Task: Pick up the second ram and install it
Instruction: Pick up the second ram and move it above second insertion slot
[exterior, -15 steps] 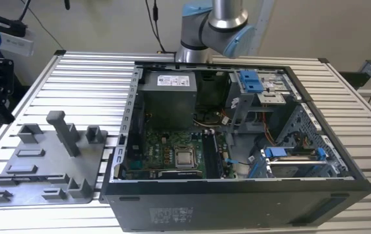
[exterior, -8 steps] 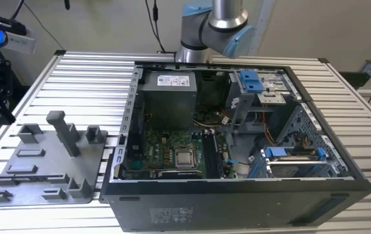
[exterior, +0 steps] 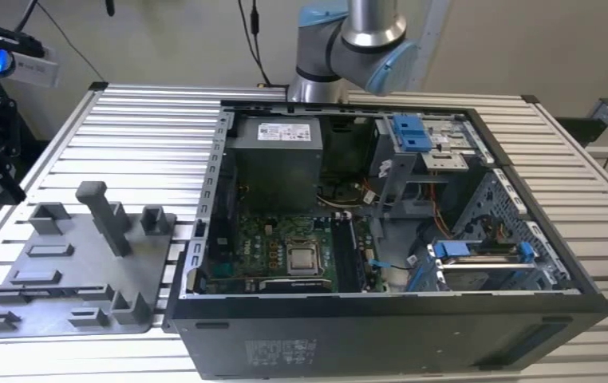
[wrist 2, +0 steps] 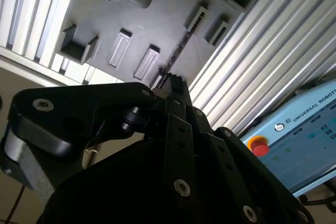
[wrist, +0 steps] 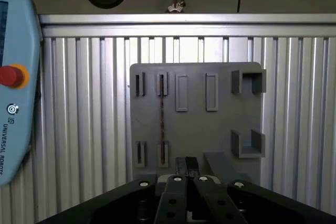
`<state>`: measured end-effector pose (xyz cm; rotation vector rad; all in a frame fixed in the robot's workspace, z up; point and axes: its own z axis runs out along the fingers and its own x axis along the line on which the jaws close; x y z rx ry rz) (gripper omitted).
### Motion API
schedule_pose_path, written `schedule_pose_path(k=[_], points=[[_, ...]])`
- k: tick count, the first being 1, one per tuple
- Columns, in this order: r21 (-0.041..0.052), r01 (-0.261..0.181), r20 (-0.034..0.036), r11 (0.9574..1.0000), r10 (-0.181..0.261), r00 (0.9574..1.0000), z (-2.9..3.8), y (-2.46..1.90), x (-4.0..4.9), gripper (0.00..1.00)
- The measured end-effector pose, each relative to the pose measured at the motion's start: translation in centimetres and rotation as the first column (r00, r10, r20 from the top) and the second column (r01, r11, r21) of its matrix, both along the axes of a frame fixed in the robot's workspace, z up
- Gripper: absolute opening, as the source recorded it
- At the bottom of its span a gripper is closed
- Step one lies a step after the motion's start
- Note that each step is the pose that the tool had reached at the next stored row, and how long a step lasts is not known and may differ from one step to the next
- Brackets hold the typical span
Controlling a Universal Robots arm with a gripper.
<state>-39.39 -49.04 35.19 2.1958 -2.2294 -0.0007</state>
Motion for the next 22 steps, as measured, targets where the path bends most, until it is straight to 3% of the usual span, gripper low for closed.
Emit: schedule_pose_path(k=[9,12,15,17,18,22], points=[[0.0000,-0.001,0.0000,1.0000,0.001,1.0000,0.00,0.00,0.00,0.11],[0.0000,-0.001,0.0000,1.0000,0.001,1.0000,0.00,0.00,0.00,0.18],[0.0000,-0.001,0.0000,1.0000,0.001,1.0000,0.00,0.00,0.00,0.36],[0.0000,-0.001,0.0000,1.0000,0.001,1.0000,0.00,0.00,0.00,0.36],[0.0000,-0.001,0.0000,1.0000,0.001,1.0000,0.00,0.00,0.00,0.42],[0.0002,-0.001,0.0002,1.0000,0.001,1.0000,-0.19,0.00,0.00,0.42]])
